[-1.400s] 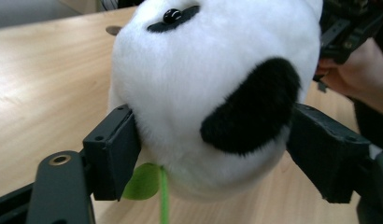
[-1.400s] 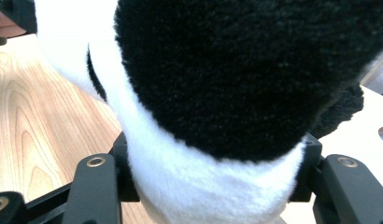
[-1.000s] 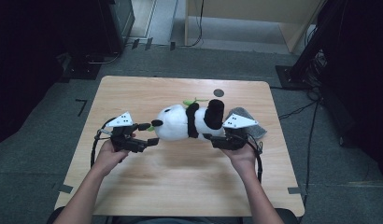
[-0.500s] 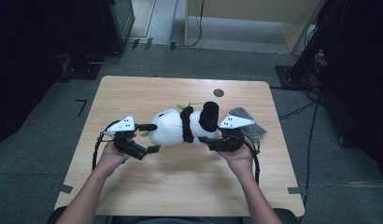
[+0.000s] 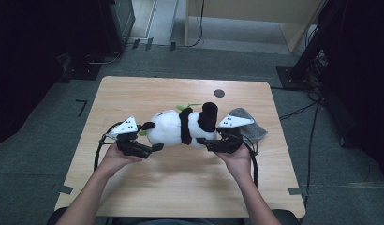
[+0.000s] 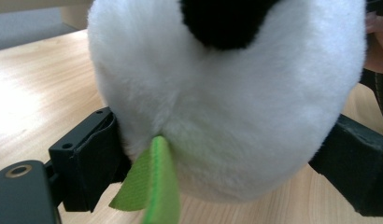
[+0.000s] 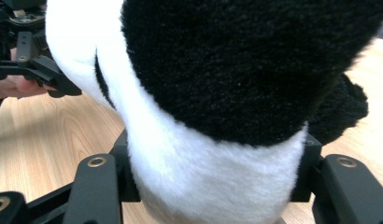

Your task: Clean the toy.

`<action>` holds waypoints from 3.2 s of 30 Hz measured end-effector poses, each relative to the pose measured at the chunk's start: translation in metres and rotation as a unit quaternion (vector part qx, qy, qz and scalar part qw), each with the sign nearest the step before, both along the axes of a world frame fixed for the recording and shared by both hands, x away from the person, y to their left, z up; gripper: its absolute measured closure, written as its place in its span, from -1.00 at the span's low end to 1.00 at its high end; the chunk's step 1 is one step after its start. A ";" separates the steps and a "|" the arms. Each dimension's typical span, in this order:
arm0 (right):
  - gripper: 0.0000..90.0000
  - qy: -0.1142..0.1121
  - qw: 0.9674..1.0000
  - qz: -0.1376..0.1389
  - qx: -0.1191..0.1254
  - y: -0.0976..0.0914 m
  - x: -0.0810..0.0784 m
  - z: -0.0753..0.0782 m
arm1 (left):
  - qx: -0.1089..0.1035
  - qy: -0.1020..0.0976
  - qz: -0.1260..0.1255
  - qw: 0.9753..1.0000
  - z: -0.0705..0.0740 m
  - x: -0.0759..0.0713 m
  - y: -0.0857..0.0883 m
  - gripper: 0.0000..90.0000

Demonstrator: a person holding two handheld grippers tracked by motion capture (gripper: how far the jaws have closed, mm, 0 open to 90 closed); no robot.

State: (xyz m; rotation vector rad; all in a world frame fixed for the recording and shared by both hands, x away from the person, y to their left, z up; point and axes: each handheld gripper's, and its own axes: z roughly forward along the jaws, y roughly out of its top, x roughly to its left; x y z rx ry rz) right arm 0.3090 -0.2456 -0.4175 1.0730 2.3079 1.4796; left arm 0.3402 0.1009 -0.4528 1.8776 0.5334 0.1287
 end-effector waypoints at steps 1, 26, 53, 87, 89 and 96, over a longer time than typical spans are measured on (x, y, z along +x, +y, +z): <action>-0.10 0.002 1.000 -0.001 0.002 0.000 0.000 0.000 | -0.001 -0.005 0.002 1.000 0.000 0.000 0.000 -0.80; -0.69 0.013 0.999 0.032 0.033 -0.002 0.010 -0.015 | -0.033 0.065 0.032 0.997 0.015 0.005 0.015 0.31; -0.15 -0.034 0.999 0.018 -0.032 0.001 0.000 -0.021 | -0.046 0.091 0.026 0.994 0.009 0.011 0.012 -0.43; -0.27 0.010 0.999 0.034 0.032 -0.014 0.005 -0.014 | -0.005 0.059 0.043 0.997 0.008 0.002 0.008 0.22; -0.31 -0.006 0.999 0.043 0.008 -0.011 0.004 -0.015 | -0.010 0.068 0.045 0.997 0.009 0.004 0.010 0.22; -0.24 -0.052 0.994 0.040 -0.092 0.005 -0.005 -0.015 | -0.022 0.086 0.040 0.995 0.012 0.006 0.013 0.24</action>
